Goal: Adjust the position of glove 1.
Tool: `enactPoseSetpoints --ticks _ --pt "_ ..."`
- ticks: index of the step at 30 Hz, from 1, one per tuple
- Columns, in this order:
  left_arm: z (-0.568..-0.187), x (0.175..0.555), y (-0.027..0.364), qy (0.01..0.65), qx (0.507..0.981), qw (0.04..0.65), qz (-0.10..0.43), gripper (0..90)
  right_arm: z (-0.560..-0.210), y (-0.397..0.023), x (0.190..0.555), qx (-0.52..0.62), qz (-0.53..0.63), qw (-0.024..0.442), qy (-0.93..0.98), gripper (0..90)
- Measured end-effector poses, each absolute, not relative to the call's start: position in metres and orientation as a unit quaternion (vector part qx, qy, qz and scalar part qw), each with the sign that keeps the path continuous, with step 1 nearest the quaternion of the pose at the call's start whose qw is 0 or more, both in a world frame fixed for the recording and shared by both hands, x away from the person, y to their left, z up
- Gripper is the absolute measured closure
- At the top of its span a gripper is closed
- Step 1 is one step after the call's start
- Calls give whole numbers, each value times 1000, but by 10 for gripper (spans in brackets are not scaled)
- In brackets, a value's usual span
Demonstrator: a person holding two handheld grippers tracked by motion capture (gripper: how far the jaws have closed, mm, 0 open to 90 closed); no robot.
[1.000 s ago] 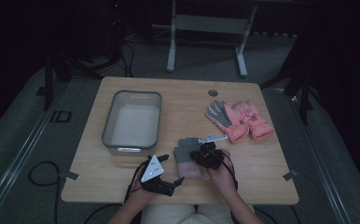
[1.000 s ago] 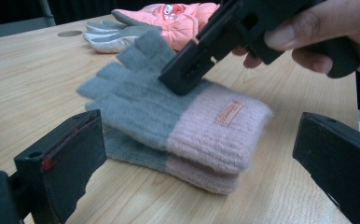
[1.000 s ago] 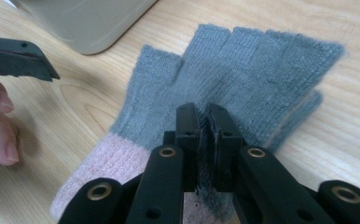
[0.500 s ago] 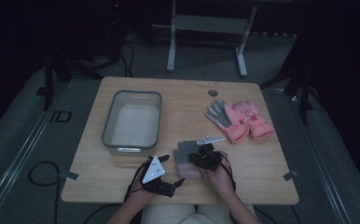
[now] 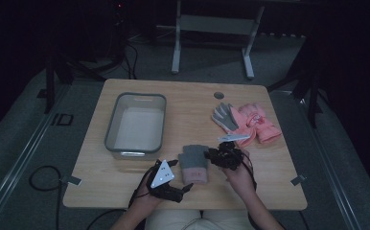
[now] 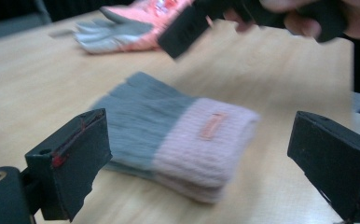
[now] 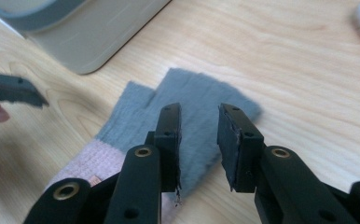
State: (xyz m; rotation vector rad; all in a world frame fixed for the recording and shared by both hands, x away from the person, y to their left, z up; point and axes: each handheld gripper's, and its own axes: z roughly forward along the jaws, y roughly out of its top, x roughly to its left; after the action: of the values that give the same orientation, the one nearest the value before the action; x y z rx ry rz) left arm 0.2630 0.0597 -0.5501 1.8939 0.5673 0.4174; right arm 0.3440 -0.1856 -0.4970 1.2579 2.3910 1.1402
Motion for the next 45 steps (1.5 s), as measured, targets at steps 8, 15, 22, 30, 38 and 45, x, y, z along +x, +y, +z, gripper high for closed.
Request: enactPoseSetpoints --ticks 8,15,22,30,38,45 --pt "-542 268 40 188 834 496 153 137 -488 -200 353 418 384 102 817 708" --pt "-548 273 25 131 867 447 174 225 -498 -195 375 438 375 89 812 656" --pt "-558 276 26 116 872 436 189 336 -516 -183 394 458 358 72 811 578" --pt "-564 280 22 125 882 403 207 386 -538 -175 402 479 323 68 813 509" --pt "-560 289 22 126 893 385 196 547 -545 -172 405 492 337 27 803 527" --pt "-559 298 28 138 892 399 162 664 -549 -157 406 468 356 -18 808 652"
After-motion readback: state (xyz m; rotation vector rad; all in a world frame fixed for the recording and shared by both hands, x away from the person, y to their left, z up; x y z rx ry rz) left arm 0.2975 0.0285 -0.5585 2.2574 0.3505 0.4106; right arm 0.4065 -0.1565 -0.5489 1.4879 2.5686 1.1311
